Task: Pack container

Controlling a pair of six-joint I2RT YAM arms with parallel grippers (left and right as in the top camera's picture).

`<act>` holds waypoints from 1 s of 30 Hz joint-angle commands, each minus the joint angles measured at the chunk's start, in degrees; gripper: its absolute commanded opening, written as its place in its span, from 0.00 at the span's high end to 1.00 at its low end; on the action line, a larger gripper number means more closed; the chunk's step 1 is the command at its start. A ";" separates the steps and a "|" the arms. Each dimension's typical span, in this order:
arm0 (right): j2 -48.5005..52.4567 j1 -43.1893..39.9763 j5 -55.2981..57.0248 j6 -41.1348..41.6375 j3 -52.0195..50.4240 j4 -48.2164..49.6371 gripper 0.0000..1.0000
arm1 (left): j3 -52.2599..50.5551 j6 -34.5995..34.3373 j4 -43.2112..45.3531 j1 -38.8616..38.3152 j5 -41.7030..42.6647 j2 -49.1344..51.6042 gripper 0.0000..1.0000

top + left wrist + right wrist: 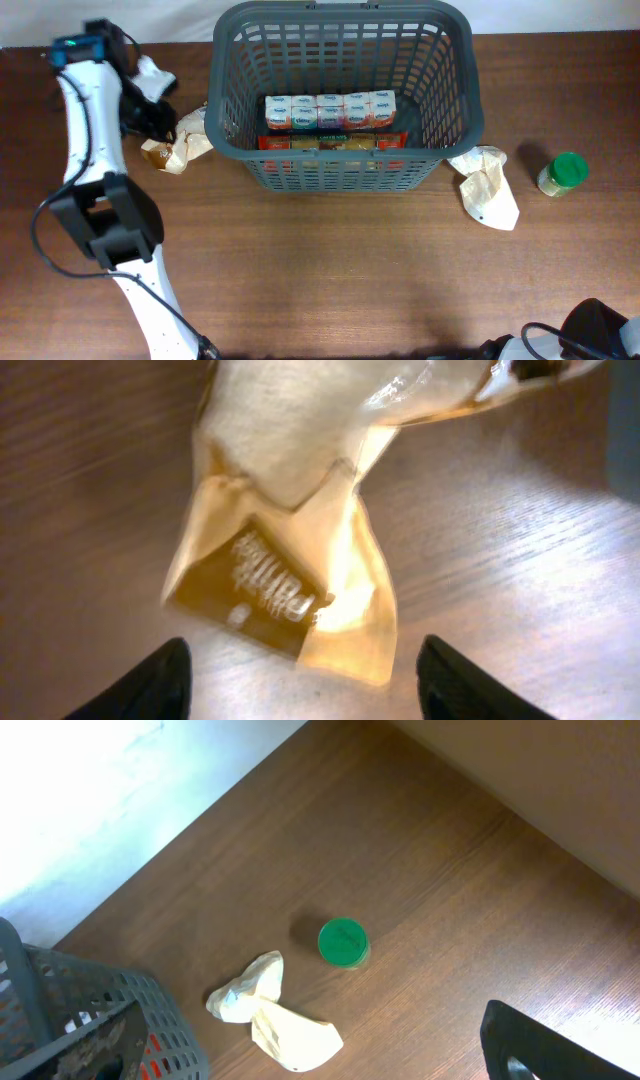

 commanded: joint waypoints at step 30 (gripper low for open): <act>-0.35 -0.22 0.50 -0.20 -0.04 0.17 0.01 | -5.46 17.44 8.81 -1.64 1.25 9.99 0.00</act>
